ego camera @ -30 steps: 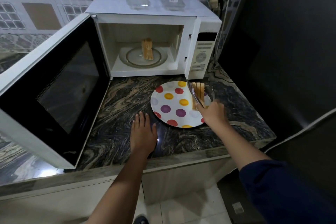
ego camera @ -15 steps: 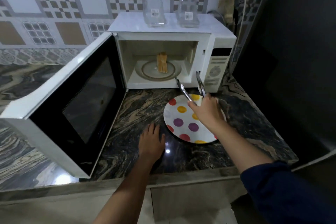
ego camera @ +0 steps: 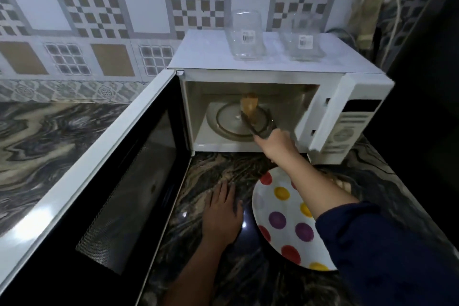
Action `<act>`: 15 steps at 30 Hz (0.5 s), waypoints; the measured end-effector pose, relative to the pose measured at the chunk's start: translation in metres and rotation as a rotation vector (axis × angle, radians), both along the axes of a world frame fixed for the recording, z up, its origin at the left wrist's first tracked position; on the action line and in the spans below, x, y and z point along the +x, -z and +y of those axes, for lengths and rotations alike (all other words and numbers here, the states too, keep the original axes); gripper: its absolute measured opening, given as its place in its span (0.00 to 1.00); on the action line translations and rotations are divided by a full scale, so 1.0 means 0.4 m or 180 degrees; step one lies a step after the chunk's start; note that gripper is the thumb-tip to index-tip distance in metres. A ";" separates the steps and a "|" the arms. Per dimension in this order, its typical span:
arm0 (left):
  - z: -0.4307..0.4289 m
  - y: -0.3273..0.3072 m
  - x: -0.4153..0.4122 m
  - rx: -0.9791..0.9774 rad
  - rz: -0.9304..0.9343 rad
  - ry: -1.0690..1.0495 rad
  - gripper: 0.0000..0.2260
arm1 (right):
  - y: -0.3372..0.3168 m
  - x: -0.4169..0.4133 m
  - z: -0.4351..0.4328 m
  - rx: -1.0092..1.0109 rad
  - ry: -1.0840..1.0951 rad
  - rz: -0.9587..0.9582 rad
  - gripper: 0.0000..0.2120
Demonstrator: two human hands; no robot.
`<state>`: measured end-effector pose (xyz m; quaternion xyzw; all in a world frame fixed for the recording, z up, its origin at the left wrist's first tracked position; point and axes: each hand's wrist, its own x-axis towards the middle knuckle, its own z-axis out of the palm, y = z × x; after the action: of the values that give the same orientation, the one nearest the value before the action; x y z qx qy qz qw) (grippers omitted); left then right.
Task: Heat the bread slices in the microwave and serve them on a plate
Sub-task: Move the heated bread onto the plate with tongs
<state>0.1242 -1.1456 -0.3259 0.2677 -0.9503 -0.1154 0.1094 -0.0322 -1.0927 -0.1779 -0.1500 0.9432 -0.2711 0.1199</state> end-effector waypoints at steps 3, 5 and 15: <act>0.003 0.011 0.001 0.0084 0.0032 0.0052 0.24 | 0.009 -0.025 -0.049 -0.0078 -0.0021 -0.0095 0.23; 0.004 0.011 0.004 0.0101 0.0100 0.0044 0.24 | 0.012 -0.036 -0.080 -0.0099 -0.0007 -0.0158 0.21; 0.001 0.012 0.000 0.0056 0.0115 0.0018 0.24 | 0.013 -0.073 -0.161 -0.0698 0.0743 -0.0515 0.18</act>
<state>0.1240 -1.1451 -0.3307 0.2639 -0.9479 -0.1289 0.1238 -0.0612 -1.1572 -0.1831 -0.0293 0.9063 -0.3956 0.1460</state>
